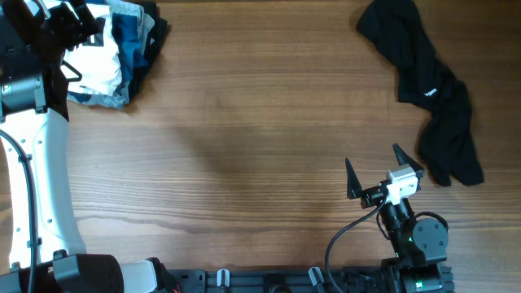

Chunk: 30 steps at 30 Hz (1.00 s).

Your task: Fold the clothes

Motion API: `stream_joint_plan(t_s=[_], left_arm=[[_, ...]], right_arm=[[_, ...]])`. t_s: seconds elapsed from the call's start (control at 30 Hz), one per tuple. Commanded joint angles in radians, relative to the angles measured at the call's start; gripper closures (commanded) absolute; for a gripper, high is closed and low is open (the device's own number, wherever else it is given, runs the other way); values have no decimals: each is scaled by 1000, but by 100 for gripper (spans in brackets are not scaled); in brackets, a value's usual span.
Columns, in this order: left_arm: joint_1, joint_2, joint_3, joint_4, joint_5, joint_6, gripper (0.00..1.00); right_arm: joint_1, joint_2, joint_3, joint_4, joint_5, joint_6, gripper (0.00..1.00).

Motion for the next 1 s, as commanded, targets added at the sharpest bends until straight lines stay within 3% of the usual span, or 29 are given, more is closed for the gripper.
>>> stream_joint_plan(t_s=[0.0, 0.2, 0.4, 0.5, 0.6, 0.87, 0.97], left_arm=[[2, -3, -1, 3, 11, -6, 0], [0, -82, -1, -109, -37, -6, 0], [-31, -234, -1, -423, -25, -6, 0], [-59, -304, -19, -480, -27, -6, 0], [-81, -439, -162, -388, -11, -24, 0], [-82, -812, -782, 85, 207, -50, 0], [-82, -941, -1003, 235, 222, -127, 0]], right_arm=[[-5, -14, -3, 8, -19, -13, 0], [-5, -14, -3, 8, -19, -12, 0], [-5, -14, -3, 8, -19, -13, 0], [-5, -14, -3, 8, -19, -13, 1], [-5, -14, -3, 8, -19, -13, 0], [-5, -14, -3, 8, -19, -13, 0], [-5, -14, -3, 8, -19, -13, 0]])
